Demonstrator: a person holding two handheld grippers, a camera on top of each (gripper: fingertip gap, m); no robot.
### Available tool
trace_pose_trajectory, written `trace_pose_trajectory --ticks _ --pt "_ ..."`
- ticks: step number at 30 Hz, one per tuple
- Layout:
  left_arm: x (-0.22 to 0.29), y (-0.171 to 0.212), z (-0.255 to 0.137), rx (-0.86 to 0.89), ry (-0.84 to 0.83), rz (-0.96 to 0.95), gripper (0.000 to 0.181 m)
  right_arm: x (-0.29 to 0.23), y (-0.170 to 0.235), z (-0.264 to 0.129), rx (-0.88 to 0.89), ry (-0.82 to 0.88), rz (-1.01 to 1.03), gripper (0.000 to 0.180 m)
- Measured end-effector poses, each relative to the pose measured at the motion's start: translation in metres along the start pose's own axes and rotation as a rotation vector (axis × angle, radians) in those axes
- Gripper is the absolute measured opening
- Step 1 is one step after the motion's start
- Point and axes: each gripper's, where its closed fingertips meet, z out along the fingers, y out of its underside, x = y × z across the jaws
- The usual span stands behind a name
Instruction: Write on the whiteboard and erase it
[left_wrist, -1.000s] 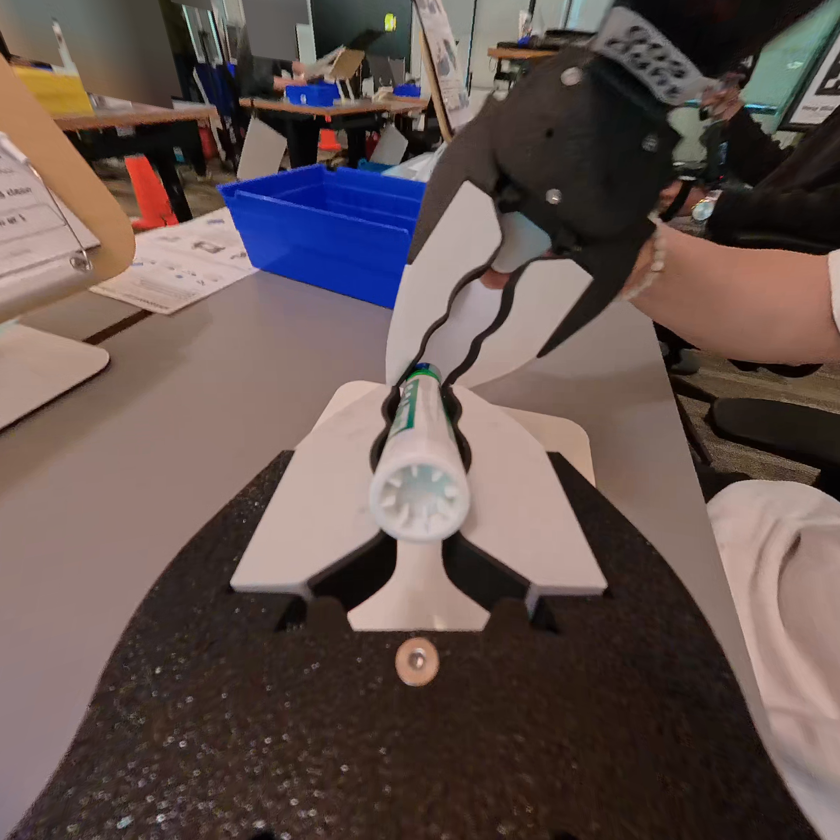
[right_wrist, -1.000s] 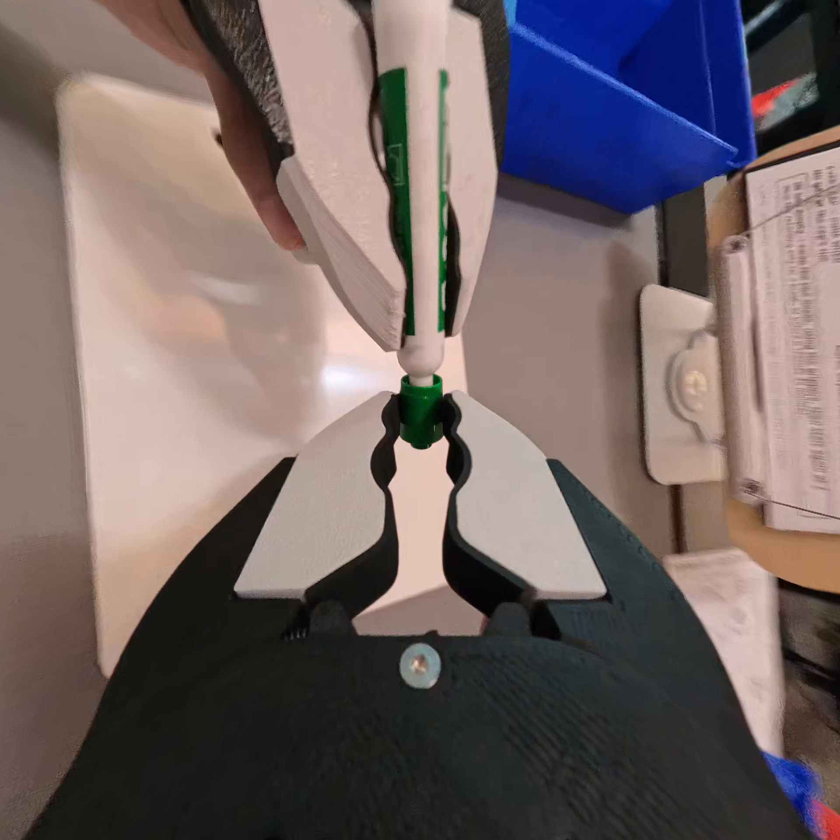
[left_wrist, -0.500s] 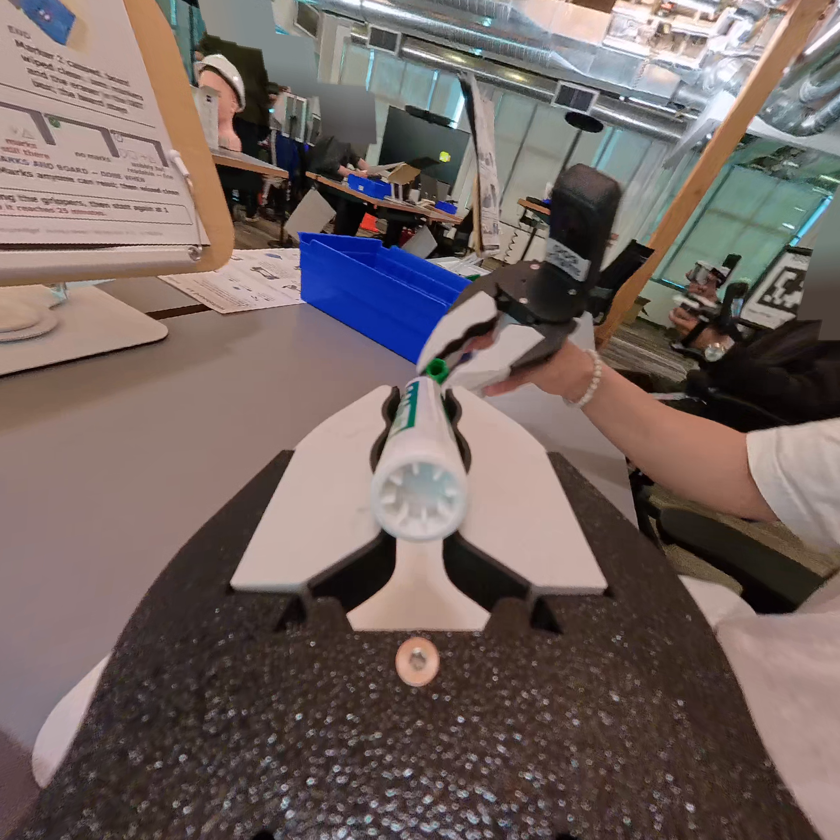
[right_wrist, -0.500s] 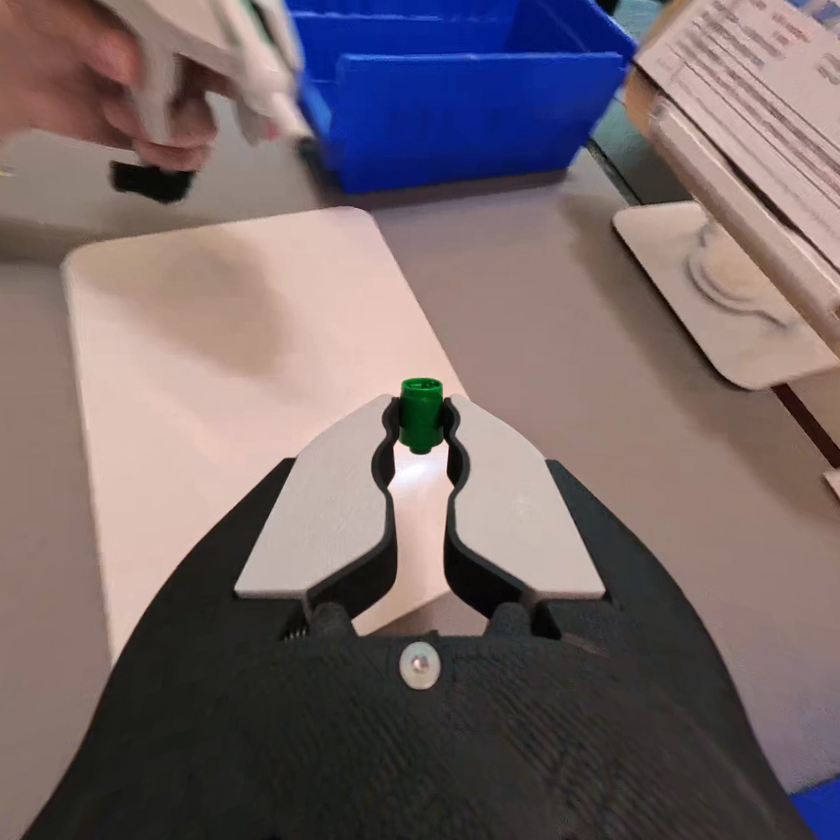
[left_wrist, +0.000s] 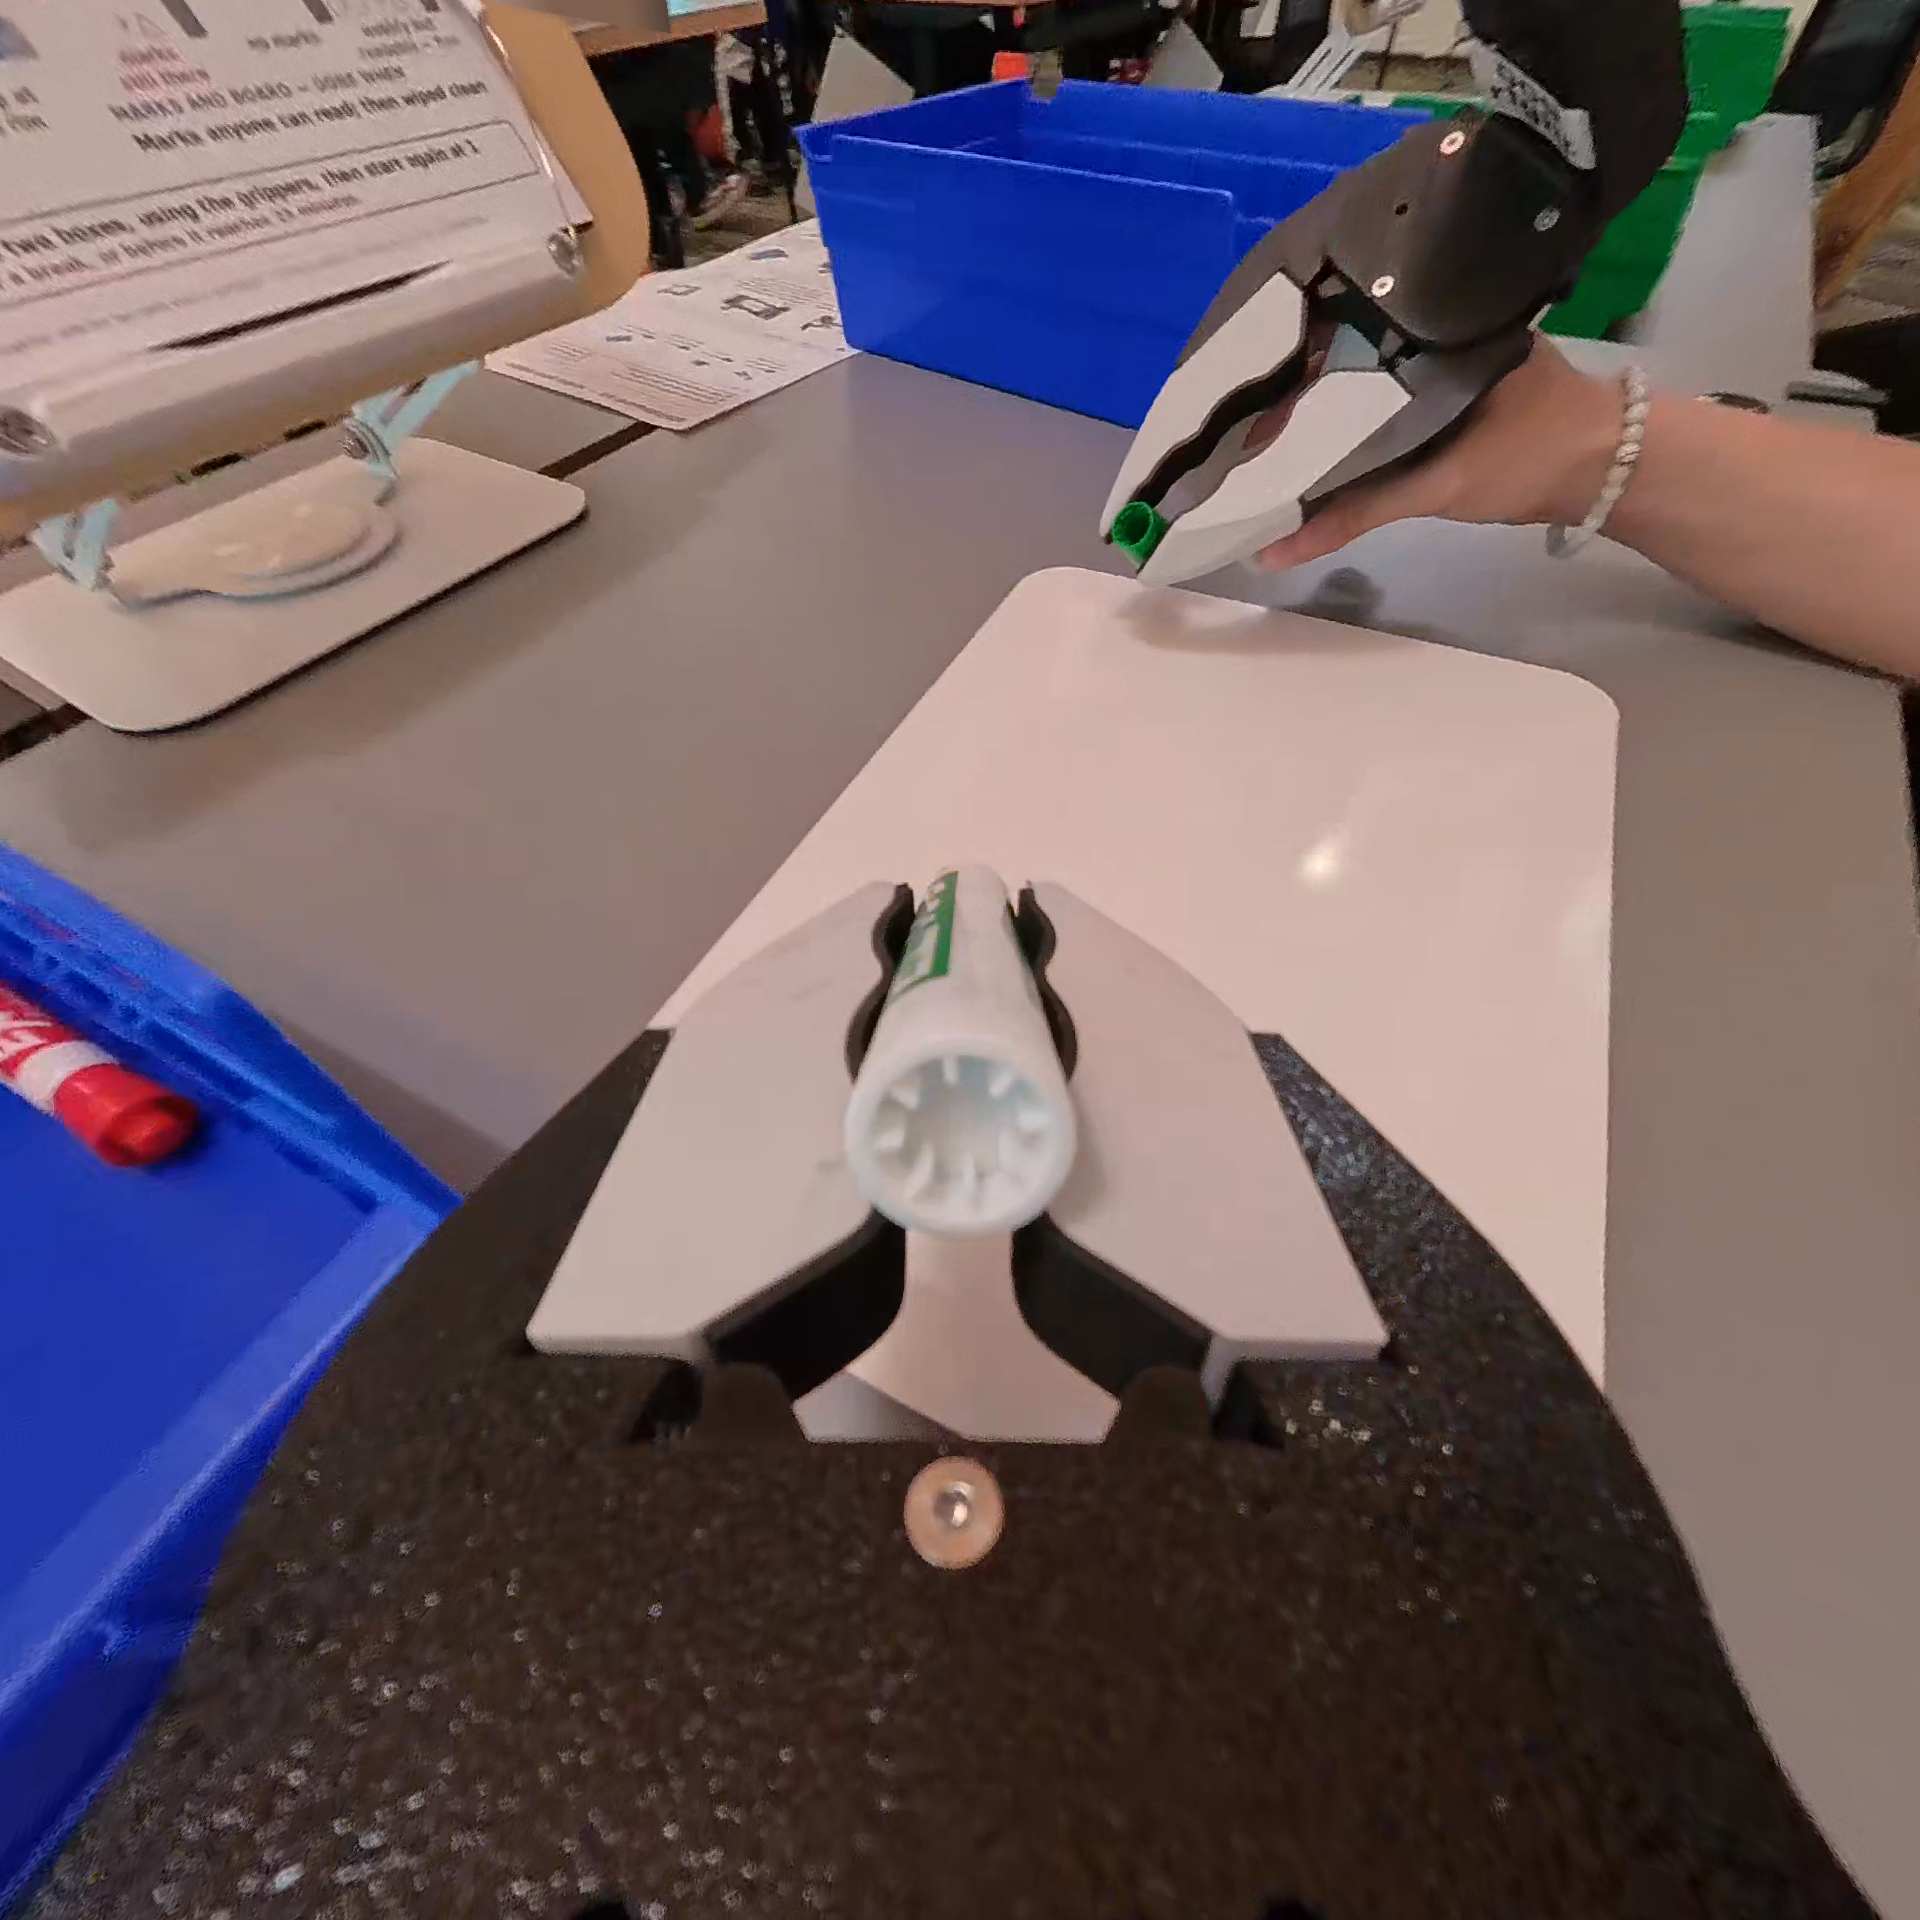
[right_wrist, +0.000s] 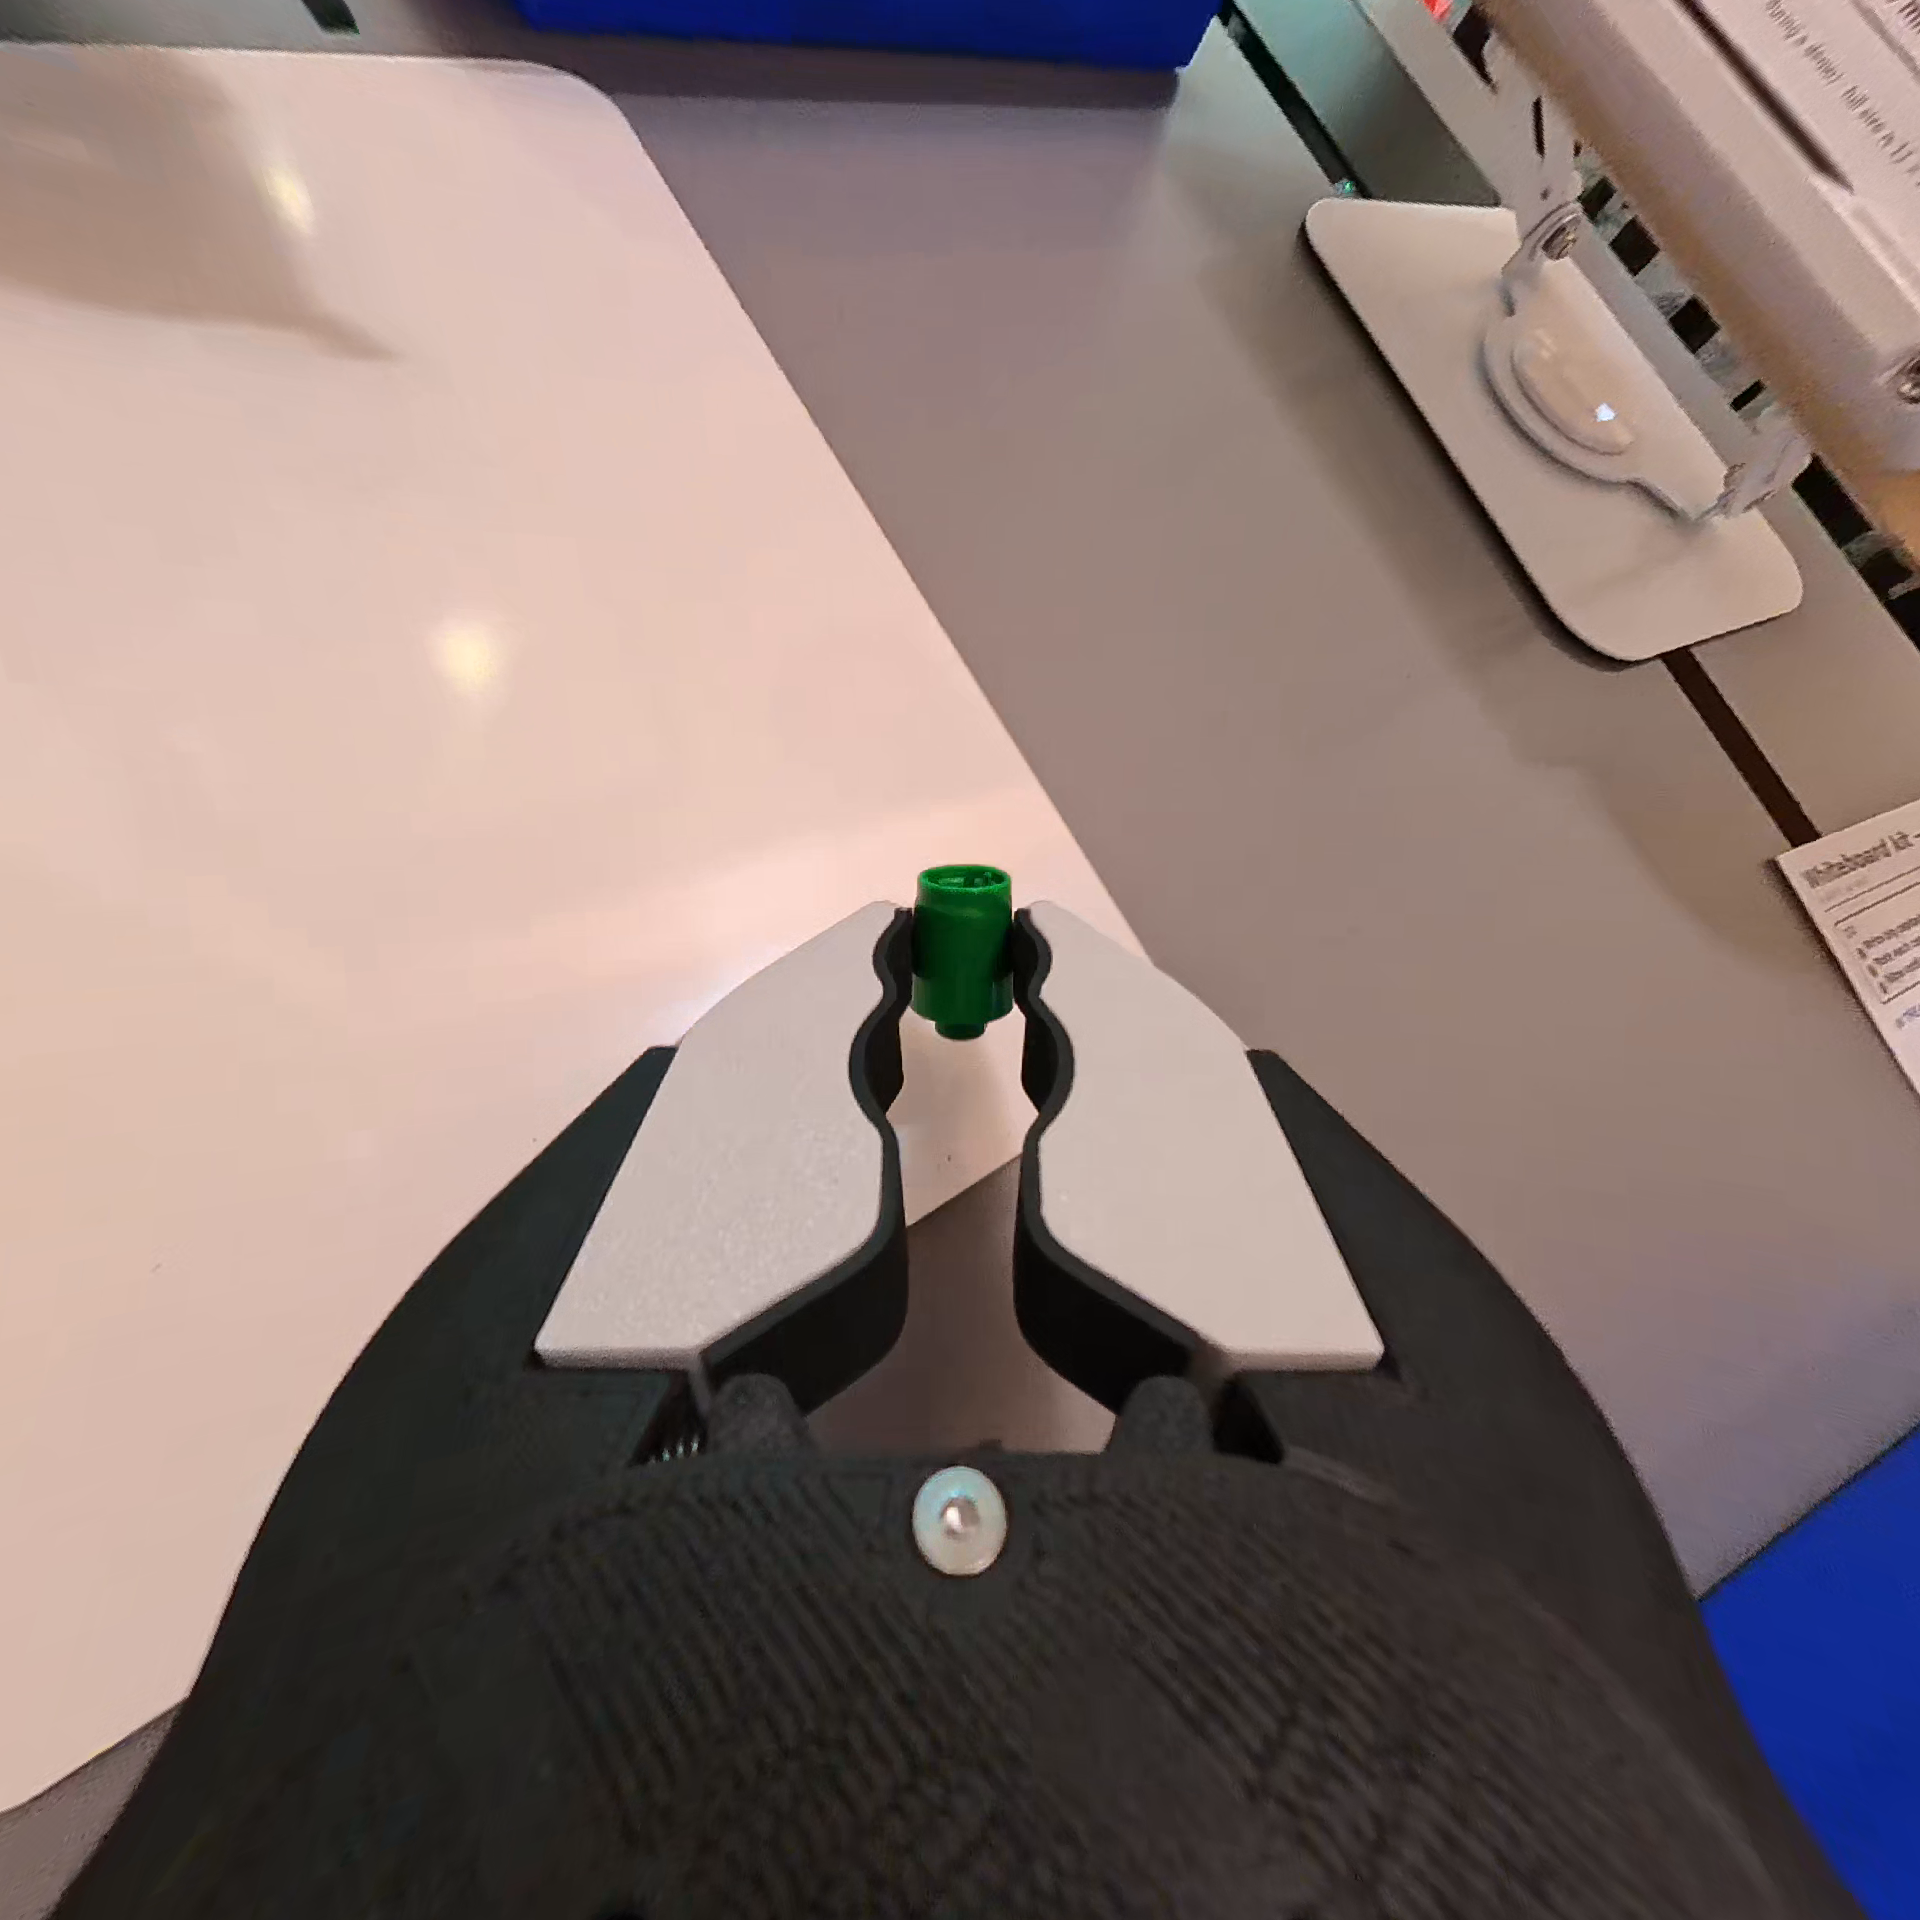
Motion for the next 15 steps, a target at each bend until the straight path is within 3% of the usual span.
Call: trace_pose_trajectory --ticks 15 --pt "-0.02 0.028 0.004 -0.146 -0.054 0.049 0.019 -0.016 0.011 0.009 -0.009 -0.13 0.084 0.018"
